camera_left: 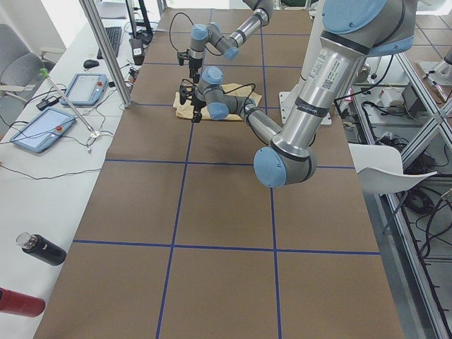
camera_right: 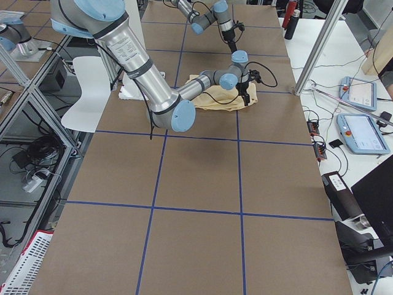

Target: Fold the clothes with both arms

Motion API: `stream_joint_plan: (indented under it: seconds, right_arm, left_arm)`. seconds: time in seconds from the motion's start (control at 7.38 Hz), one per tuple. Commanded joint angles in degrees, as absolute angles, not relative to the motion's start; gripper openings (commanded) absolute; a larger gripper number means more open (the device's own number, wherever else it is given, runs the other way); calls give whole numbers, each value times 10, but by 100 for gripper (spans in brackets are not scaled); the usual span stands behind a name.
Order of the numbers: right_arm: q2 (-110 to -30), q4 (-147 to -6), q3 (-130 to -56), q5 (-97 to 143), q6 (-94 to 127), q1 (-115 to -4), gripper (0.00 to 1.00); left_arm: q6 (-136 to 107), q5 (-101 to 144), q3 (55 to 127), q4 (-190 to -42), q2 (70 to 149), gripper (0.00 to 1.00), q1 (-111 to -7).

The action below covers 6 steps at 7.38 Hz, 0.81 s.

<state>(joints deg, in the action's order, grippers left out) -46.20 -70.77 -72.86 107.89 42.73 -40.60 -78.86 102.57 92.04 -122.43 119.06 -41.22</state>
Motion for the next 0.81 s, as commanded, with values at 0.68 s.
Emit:
stream_joint_plan:
  seconds: [0.68]
  right_arm:
    - [-494, -738, -734, 1081, 419, -384, 100]
  left_arm:
    - [-792, 1026, 920, -1224, 1192, 100, -412]
